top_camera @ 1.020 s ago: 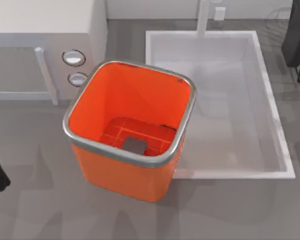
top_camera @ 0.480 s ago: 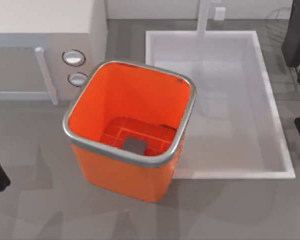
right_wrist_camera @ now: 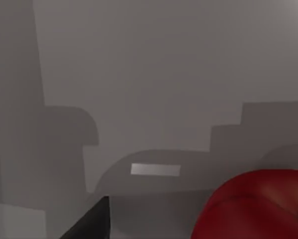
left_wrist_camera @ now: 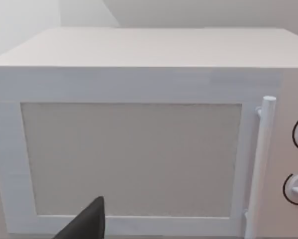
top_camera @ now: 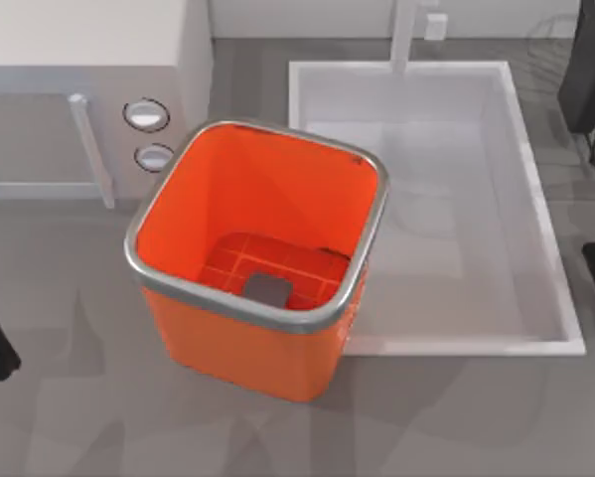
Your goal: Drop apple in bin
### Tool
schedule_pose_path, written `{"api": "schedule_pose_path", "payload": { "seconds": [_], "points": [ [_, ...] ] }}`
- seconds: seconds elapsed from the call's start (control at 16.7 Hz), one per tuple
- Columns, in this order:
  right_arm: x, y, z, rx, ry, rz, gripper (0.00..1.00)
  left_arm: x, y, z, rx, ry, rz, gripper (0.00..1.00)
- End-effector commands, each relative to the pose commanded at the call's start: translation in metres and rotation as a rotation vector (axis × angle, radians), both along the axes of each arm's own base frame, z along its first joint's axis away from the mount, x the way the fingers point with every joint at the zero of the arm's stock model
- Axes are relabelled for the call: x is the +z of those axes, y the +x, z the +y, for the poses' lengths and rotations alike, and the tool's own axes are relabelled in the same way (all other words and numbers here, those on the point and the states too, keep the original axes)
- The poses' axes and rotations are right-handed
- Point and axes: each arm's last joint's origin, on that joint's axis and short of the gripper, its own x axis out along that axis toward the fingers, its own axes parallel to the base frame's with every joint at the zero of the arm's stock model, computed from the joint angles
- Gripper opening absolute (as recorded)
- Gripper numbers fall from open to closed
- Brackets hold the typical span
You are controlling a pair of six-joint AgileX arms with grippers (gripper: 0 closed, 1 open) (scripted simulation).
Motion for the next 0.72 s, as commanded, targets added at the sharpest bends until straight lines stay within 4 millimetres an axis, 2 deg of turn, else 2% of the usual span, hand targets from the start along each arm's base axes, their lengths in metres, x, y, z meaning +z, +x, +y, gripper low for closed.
{"api": "schedule_pose_path", "payload": {
  "seconds": [0.66, 0.72],
  "points": [
    [0.0, 0.0, 0.0, 0.0, 0.0, 0.0, 0.02, 0.0, 0.0, 0.0, 0.0, 0.0, 0.0, 1.0],
    [0.0, 0.0, 0.0, 0.0, 0.0, 0.0, 0.0, 0.0, 0.0, 0.0, 0.0, 0.0, 0.0, 1.0]
  ]
}}
